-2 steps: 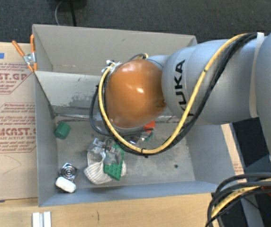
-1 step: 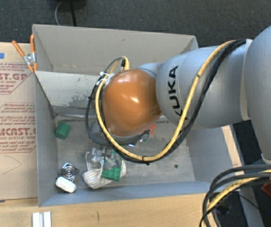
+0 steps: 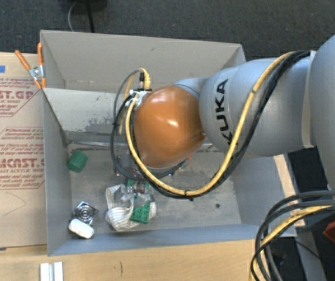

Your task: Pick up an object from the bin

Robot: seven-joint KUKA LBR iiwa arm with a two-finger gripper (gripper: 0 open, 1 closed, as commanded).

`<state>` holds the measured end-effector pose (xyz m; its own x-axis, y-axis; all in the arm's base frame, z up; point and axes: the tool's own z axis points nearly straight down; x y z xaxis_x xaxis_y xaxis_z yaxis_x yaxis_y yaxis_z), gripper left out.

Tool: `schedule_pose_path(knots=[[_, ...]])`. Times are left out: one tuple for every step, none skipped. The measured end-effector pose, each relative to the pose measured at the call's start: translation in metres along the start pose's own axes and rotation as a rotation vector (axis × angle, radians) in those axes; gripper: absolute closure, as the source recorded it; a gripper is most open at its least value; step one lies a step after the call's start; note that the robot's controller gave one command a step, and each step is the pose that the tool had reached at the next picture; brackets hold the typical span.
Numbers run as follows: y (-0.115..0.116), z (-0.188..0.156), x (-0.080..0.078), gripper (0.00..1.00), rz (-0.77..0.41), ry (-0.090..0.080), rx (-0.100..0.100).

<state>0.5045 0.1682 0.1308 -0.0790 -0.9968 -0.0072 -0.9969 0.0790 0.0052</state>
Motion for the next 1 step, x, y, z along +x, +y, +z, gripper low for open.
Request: schedule_pose_path(knots=[[0.0071, 0.0138, 0.0138, 1.00, -0.063, -0.001, 0.003]])
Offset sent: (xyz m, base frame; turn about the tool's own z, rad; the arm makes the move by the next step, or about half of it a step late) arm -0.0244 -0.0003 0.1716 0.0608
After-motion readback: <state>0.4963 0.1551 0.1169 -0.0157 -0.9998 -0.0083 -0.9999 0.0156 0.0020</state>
